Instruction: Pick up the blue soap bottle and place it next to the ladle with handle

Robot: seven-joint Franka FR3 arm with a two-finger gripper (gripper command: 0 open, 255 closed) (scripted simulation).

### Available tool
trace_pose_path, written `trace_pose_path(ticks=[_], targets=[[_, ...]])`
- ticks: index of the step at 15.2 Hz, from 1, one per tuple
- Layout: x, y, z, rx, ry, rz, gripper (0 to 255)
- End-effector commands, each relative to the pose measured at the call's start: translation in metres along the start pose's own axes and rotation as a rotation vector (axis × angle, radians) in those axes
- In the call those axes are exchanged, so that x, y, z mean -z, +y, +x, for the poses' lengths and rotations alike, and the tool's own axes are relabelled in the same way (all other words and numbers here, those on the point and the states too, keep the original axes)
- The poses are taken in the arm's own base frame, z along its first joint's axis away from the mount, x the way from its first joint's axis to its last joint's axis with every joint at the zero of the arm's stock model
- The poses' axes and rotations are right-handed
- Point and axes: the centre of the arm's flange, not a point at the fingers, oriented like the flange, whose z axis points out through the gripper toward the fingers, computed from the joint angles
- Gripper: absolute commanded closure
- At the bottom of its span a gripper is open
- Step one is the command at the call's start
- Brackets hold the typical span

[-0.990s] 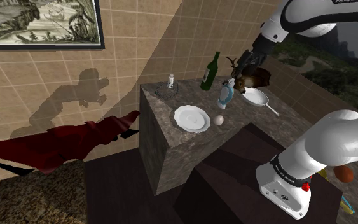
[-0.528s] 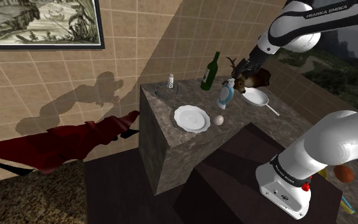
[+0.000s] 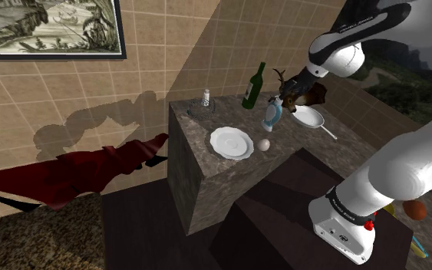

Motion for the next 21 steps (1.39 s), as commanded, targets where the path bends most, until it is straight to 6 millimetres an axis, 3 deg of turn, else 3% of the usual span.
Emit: trace_pose_path(ticks=[1, 14, 21], targets=[[-0.014, 0.02, 0.004, -0.016, 0.017, 0.005, 0], [-0.112, 0.154, 0.046, -0.12, 0.115, 0.04, 0], [-0.147, 0.158, 0.052, -0.124, 0.119, 0.042, 0]])
